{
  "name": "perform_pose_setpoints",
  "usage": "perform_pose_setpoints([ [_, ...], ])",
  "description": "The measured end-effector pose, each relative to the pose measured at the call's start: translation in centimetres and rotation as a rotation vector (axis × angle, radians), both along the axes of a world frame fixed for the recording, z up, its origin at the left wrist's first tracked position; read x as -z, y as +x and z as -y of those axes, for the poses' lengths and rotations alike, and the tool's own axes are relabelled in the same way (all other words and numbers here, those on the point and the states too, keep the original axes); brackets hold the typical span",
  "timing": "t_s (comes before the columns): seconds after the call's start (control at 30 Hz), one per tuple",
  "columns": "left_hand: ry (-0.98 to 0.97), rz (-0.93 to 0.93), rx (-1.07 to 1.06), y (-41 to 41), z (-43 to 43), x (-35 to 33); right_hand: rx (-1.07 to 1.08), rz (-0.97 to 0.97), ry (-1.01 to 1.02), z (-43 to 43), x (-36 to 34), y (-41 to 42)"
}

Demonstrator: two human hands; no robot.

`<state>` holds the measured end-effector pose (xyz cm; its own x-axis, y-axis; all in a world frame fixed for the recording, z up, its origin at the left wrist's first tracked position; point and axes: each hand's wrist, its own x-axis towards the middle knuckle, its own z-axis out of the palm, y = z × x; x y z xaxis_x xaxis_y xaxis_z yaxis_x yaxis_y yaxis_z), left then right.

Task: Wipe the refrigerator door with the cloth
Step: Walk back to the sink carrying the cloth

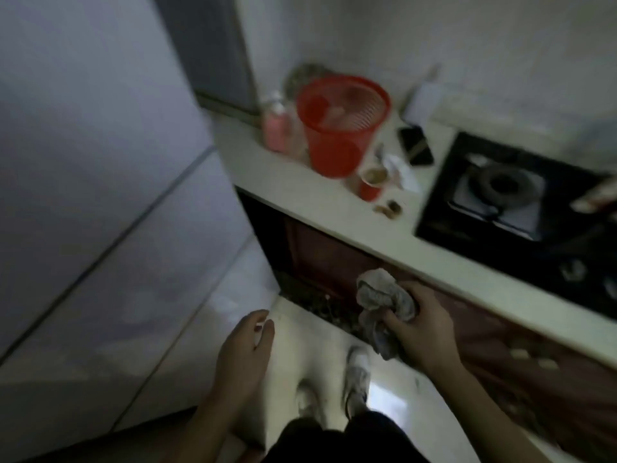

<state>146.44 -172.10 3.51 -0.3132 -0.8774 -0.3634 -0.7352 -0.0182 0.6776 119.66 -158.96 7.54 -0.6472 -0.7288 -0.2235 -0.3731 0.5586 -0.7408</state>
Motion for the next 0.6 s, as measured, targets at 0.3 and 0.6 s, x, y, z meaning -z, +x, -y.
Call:
perform_pose_setpoints([
  [0.3, 0.098, 0.147, 0.53, -8.0, -5.6, 3.1, 0.535, 0.075, 0.175, -22.0, 3.8, 1.1],
  [0.6, 0.037, 0.294, 0.619, -14.1, -12.4, 3.3, 0.761, 0.16, 0.172, -36.0, 6.7, 0.6],
])
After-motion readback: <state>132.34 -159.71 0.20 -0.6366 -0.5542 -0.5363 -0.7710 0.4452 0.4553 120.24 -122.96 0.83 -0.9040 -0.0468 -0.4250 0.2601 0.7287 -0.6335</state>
